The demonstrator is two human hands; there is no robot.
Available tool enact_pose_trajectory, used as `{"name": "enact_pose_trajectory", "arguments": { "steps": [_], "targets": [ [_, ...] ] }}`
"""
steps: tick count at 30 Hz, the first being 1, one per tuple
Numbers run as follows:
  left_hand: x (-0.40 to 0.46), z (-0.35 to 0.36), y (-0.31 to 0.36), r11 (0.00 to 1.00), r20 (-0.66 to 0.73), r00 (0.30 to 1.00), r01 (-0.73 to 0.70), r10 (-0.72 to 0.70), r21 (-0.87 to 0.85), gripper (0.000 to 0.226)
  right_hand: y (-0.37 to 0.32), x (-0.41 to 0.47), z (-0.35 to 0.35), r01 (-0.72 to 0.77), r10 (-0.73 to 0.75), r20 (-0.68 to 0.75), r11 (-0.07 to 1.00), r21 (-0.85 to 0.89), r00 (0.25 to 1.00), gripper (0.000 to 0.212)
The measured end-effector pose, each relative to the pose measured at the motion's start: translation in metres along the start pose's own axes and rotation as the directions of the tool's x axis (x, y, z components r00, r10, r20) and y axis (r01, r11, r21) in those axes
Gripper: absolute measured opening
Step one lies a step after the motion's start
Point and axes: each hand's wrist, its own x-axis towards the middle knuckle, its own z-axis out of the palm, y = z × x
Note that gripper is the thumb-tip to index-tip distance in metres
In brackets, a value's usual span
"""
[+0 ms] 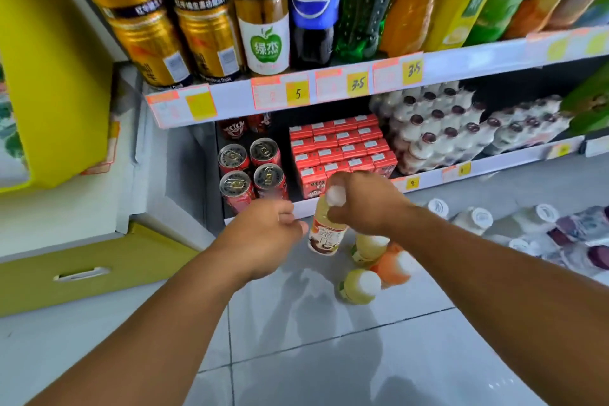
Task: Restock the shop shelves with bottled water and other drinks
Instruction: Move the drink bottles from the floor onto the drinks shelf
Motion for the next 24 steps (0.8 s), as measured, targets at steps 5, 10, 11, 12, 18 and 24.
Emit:
{"name": "enact_pose_trajectory", "arguments": {
  "steps": [5, 10, 11, 12, 18, 24],
  "targets": [
    [-0.024, -0.023, 0.053, 0.985, 0.006, 0.987, -0.158, 0.158, -0.063, 0.045, -0.044, -0.049, -0.121, 0.184, -0.170, -0.121, 0.977, 0.110, 0.978, 0.025],
    [-0.063, -0.058, 0.113, 0.944, -0.005, 0.954, -0.297, 0.299, -0.147, 0.080, -0.082, -0.103, -0.234, 0.372, -0.264, -0.329, 0.869, 0.327, 0.907, 0.035],
    [-0.071, -0.065, 0.125, 0.929, -0.021, 0.943, -0.331, 0.332, -0.164, 0.084, -0.087, -0.111, -0.252, 0.415, -0.271, -0.387, 0.836, 0.359, 0.881, 0.034],
    [-0.081, -0.071, 0.139, 0.915, -0.041, 0.930, -0.366, 0.364, -0.170, 0.084, -0.092, -0.118, -0.267, 0.453, -0.266, -0.447, 0.804, 0.387, 0.854, 0.034],
    [-0.123, -0.094, 0.217, 0.810, -0.160, 0.844, -0.536, 0.511, -0.239, 0.068, -0.114, -0.141, -0.323, 0.601, -0.121, -0.739, 0.674, 0.429, 0.663, 0.040],
    [-0.138, -0.112, 0.270, 0.747, -0.255, 0.781, -0.622, 0.570, -0.235, 0.057, -0.128, -0.159, -0.339, 0.532, -0.062, -0.757, 0.748, 0.396, 0.650, 0.055]
  ]
}}
